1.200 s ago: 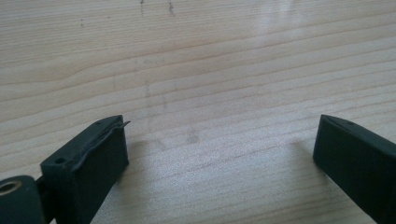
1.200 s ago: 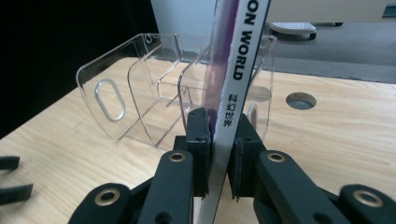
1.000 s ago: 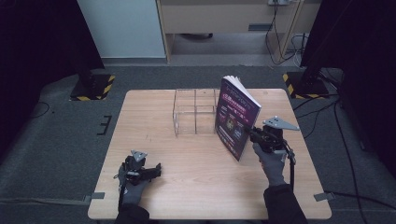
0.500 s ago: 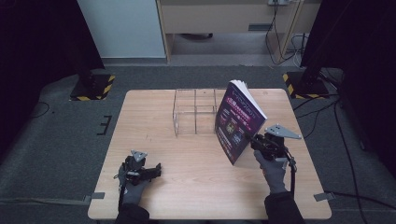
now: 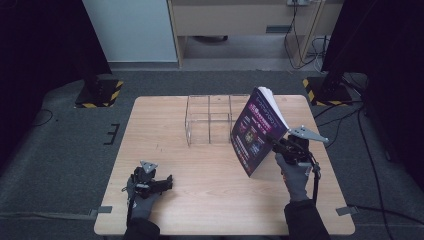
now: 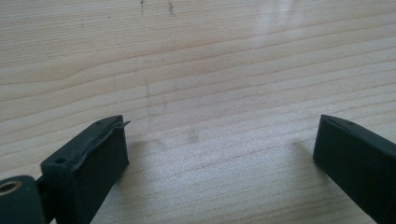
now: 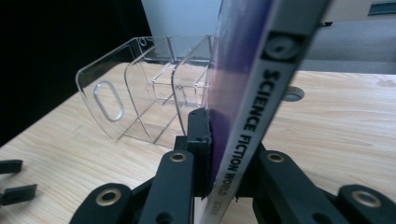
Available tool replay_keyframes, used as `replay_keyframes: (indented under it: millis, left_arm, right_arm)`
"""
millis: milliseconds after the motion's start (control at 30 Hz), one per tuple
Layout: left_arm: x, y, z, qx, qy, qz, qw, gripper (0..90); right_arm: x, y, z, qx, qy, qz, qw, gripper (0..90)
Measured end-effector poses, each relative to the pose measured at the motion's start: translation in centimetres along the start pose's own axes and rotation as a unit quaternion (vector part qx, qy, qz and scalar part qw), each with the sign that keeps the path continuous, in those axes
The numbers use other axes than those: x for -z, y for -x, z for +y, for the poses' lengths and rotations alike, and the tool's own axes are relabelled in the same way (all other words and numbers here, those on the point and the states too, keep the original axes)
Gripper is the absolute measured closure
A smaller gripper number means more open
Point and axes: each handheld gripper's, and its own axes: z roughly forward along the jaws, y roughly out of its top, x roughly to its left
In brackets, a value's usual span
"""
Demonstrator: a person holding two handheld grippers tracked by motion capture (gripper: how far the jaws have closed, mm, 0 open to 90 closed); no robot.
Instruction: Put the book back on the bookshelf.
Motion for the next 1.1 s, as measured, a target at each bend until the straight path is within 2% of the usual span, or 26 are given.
replay_keyframes:
  millis: [100, 200, 467, 633, 867, 1100]
  left_arm:
    - [0.0, 0.0, 0.0, 0.0, 0.0, 0.0, 1.0, 2.1]
    - [0.0, 0.0, 0.0, 0.0, 0.0, 0.0, 1.0, 2.1]
    - [0.0, 0.0, 0.0, 0.0, 0.0, 0.0, 1.0, 2.1]
    - [0.0, 0.0, 0.0, 0.0, 0.0, 0.0, 1.0, 2.1]
    - [0.0, 0.0, 0.0, 0.0, 0.0, -0.001, 1.0, 2.0]
    - [0.0, 0.0, 0.0, 0.0, 0.0, -0.001, 1.0, 2.0]
  right_arm:
    - [-0.1, -0.4, 0.1, -0.004, 0.005, 0.007, 1.0, 82.7]
    - [-0.1, -1.2, 0.3, 0.014, 0.011, 0.004, 0.9998, 82.8]
    - [-0.9, -2.3, 1.5, 0.03, 0.022, 0.006, 0.9993, 82.9]
    - [-1.8, -2.4, 2.5, 0.03, 0.027, 0.016, 0.999, 82.9]
    - [-3.2, -2.3, 4.3, 0.039, 0.034, 0.001, 0.9986, 83.0]
    - [-4.9, -2.1, 5.2, 0.051, 0.034, -0.011, 0.9981, 82.9]
